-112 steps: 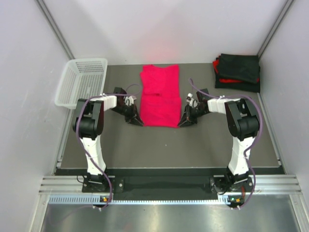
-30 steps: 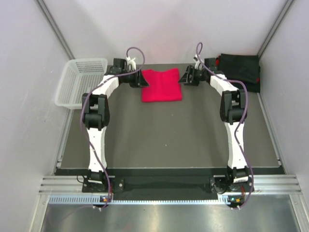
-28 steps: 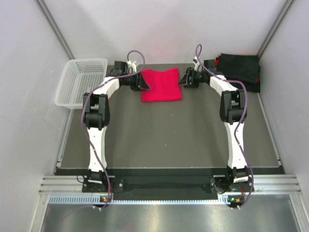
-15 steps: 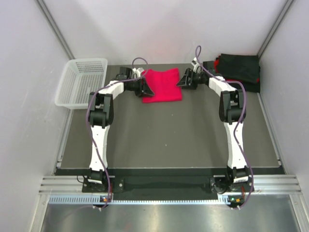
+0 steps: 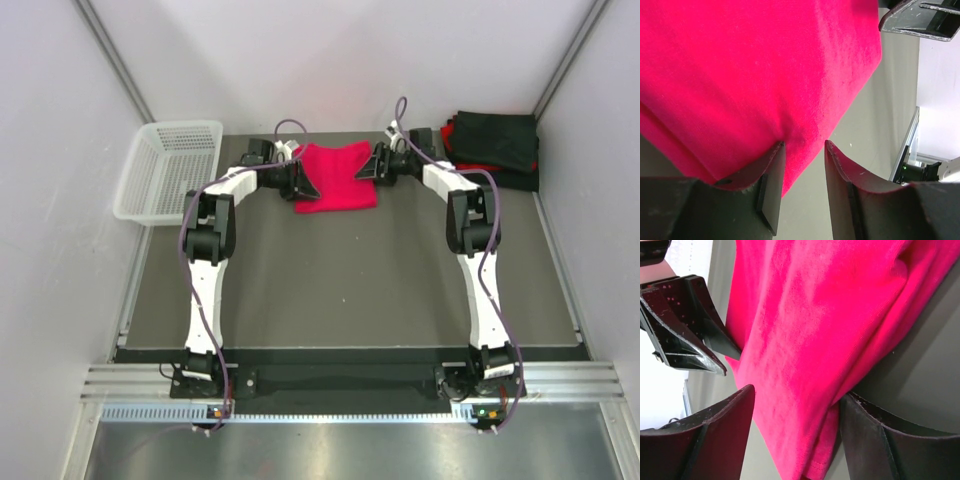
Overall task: Fold and stack the t-shirts
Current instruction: Neatly place the folded tshirt to the corner
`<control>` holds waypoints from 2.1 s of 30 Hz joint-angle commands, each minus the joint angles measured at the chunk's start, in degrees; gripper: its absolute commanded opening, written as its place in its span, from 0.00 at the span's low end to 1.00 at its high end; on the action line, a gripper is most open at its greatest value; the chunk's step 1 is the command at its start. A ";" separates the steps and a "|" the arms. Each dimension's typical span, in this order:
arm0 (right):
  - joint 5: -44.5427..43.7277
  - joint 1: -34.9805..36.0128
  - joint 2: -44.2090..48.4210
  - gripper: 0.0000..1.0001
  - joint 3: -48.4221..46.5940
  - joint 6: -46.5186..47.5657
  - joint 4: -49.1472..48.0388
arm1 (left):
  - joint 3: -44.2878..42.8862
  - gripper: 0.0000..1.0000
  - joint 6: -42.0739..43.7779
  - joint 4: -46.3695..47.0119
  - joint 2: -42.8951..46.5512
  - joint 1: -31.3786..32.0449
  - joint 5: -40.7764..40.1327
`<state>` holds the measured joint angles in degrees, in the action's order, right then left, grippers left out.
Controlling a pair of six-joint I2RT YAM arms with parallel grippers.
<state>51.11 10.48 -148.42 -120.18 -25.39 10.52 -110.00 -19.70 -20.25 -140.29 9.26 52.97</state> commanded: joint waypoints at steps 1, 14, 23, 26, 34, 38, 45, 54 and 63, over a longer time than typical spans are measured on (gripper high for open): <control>-2.95 1.56 -4.51 0.66 -0.32 0.51 3.10 | -1.36 0.43 1.69 0.12 -0.77 0.32 -1.03; -2.86 2.97 -6.00 0.42 -3.13 0.34 1.87 | -1.63 0.42 2.48 -0.67 -0.86 0.94 -1.64; -4.00 3.41 -5.48 0.07 -6.20 3.58 3.70 | -1.98 0.43 3.79 -1.55 1.07 0.94 -1.82; -4.35 2.79 -4.16 0.00 -6.12 5.08 4.85 | -2.24 0.43 4.23 -1.98 2.82 0.68 -1.64; -6.72 -0.72 2.25 0.00 -7.70 14.47 11.18 | -1.80 0.42 8.01 -4.62 8.27 -2.66 -1.73; -9.01 -2.83 8.04 0.00 -7.79 19.84 17.31 | -2.59 0.42 9.16 -4.89 8.02 -5.03 -0.68; -17.26 -5.29 12.01 0.00 -11.74 36.97 32.44 | -5.05 0.41 4.86 -0.32 5.82 -7.32 3.10; -27.82 -8.46 14.12 0.00 -15.26 43.05 32.11 | -5.67 0.40 -2.61 8.64 4.59 -7.23 6.62; -34.58 -10.04 14.30 0.00 -21.93 43.41 25.43 | -5.67 0.41 -3.32 9.70 5.29 -6.53 6.97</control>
<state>19.86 1.45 -139.11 -136.99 16.64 41.89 -113.58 -22.63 -13.89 -135.92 2.33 57.91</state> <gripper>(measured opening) 0.039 0.405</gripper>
